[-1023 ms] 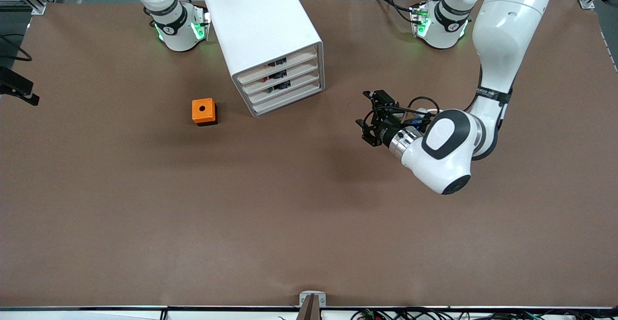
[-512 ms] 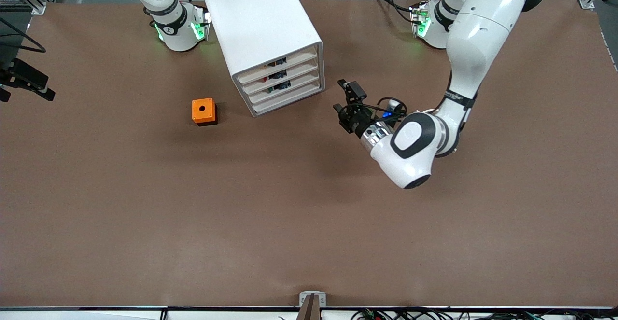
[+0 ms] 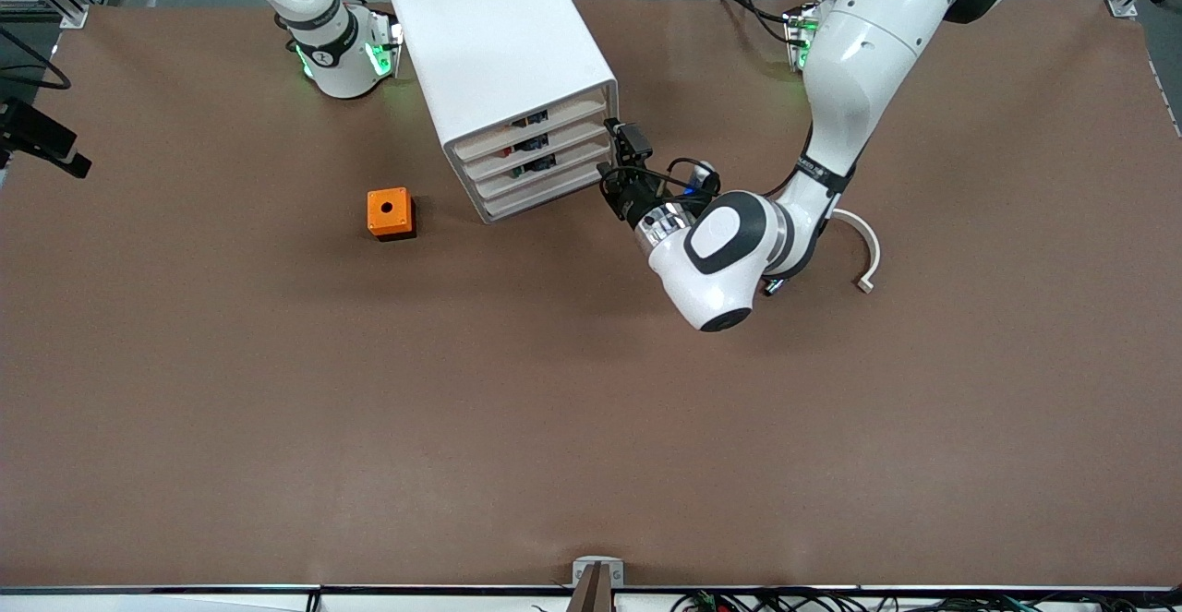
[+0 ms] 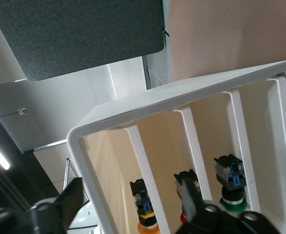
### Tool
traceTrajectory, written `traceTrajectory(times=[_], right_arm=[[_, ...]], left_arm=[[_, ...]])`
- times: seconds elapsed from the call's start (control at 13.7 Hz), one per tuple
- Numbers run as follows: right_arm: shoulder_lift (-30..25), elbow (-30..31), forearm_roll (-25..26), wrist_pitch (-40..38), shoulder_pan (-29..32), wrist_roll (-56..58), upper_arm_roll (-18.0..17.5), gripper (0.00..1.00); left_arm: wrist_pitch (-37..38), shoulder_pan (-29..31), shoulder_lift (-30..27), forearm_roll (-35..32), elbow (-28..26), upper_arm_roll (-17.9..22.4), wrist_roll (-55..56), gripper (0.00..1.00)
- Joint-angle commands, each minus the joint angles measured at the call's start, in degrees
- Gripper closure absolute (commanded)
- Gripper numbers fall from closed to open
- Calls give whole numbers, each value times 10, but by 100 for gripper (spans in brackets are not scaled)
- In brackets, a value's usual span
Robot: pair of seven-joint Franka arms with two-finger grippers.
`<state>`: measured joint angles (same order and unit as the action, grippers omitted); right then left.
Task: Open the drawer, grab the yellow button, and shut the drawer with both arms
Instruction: 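Grasp the drawer front with the left gripper, then pull the drawer out of the cabinet with the left gripper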
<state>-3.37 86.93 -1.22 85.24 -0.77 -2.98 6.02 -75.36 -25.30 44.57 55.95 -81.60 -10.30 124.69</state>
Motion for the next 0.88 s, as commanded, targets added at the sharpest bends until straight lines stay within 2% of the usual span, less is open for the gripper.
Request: traceTrajectory(times=[0.0, 0.44, 0.8], right_arm=[[-13, 14, 6, 0, 10, -12, -15, 0], [-12, 13, 16, 2, 6, -19, -16, 0], [-11, 4, 31, 2, 2, -19, -39, 0]], left_arm=[[6, -17, 21, 21, 14, 4, 11, 44], [4, -47, 32, 50, 7, 4, 9, 46], [4, -70, 35, 51, -13, 3, 11, 46]])
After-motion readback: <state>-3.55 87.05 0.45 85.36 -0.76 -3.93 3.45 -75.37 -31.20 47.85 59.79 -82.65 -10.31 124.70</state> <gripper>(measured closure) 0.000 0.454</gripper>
